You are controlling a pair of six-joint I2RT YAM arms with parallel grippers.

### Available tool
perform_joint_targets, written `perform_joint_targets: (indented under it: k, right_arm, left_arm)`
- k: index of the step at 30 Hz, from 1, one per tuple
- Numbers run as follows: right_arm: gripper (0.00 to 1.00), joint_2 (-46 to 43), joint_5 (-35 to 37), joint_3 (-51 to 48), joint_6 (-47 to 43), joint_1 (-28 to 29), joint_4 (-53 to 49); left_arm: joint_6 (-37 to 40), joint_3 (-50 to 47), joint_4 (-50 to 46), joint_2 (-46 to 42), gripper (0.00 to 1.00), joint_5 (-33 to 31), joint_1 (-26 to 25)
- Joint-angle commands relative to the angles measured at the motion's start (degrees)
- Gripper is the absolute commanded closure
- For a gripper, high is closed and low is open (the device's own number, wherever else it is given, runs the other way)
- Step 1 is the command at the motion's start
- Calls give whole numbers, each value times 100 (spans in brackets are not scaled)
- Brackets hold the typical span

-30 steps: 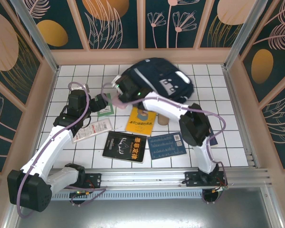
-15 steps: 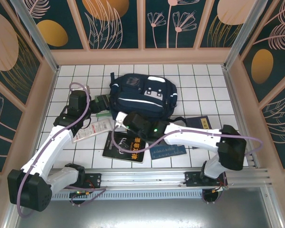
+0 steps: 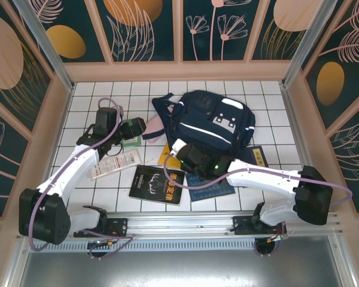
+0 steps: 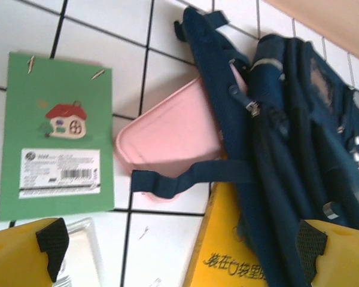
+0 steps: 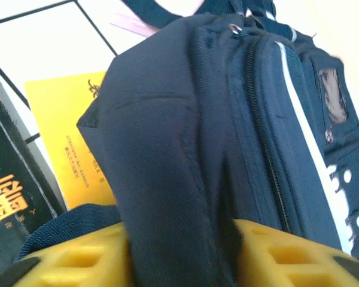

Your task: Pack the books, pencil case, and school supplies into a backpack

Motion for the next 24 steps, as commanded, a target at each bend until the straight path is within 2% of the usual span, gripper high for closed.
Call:
perform_joint_targets:
  k: [1, 2, 4, 6, 8, 10, 12, 16, 19, 21, 24]
  right_arm:
    - [14, -652, -68, -118, 930, 102, -176]
    - [12, -878, -376, -156, 1043, 123, -144]
    - [4, -1467, -504, -338, 1504, 68, 140]
    - [4, -2068, -560, -602, 2237, -253, 472]
    - [5, -2501, -498, -722, 3310, -949, 430]
    - [8, -2627, -1006, -715, 4307, -2100, 91]
    - [8, -2536, -1642, -801, 5014, -3186, -131]
    - [12, -1778, -2498, -915, 6041, -4600, -567]
    - [18, -1277, -3098, -1107, 6164, -5032, -428]
    - [19, -1120, -3533, -1392, 6243, -5112, 77]
    - [20, -846, -3715, -1603, 6431, -5128, 603]
  left_arm:
    - [-231, 576, 50, 465, 1, 238, -70]
    - [-241, 712, 77, 670, 2, 296, -127]
    - [-122, 1089, 37, 1111, 1, 233, -359]
    - [22, 1546, -101, 1573, 2, 83, -620]
    - [154, 2046, -254, 2075, 1, 74, -852]
    - [275, 2525, -442, 2642, 1, 46, -1042]
    - [391, 2952, -633, 3176, 1, 49, -1203]
    - [542, 3518, -879, 3929, 3, 192, -1466]
    - [515, 3656, -888, 4208, 5, 291, -1524]
    - [515, 3719, -874, 4342, 9, 287, -1550]
    - [490, 3788, -837, 4529, 16, 356, -1606]
